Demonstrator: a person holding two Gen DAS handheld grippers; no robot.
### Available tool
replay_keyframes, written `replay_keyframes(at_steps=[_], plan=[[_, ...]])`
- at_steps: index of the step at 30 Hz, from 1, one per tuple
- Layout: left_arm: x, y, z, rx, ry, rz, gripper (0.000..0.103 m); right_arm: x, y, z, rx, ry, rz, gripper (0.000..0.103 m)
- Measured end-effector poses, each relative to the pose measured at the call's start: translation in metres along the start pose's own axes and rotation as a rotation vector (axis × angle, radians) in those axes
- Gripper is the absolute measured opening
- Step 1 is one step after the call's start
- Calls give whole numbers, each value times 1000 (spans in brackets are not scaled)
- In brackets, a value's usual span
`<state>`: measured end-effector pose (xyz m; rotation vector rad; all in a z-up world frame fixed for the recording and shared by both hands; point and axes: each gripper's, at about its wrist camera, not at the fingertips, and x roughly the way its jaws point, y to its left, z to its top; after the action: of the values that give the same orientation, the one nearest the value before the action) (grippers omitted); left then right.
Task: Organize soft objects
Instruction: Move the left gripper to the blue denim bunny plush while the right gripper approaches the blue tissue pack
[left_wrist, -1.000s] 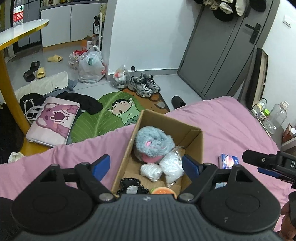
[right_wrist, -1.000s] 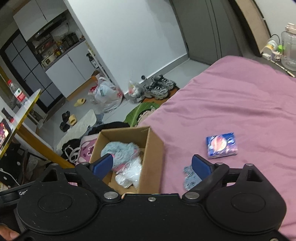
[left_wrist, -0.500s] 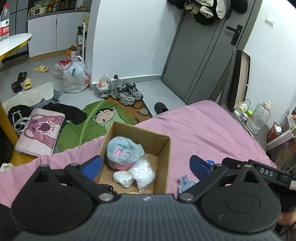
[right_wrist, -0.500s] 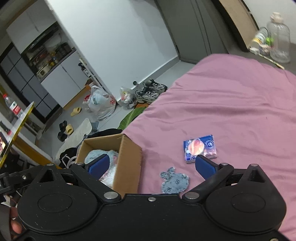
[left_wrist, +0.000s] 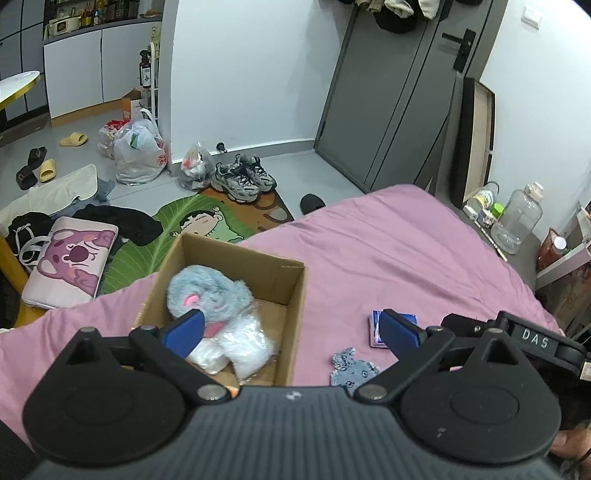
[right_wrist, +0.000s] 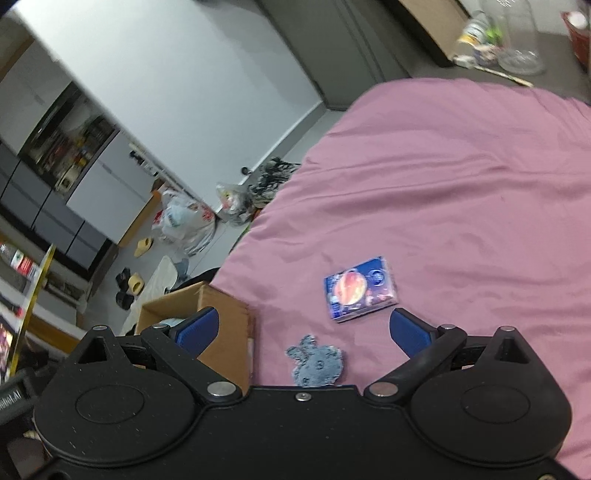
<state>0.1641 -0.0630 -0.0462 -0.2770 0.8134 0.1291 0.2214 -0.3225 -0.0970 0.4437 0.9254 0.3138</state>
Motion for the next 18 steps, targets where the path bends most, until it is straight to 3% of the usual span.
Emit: replay_keyframes(at_steps=[12,18], plan=[[44,-45,-22,15,84,12,97,19,-38,-1,106,43,-18,100],[63,-67,-35,54,122,-8,86,29,-52,0,148,65,0,100]])
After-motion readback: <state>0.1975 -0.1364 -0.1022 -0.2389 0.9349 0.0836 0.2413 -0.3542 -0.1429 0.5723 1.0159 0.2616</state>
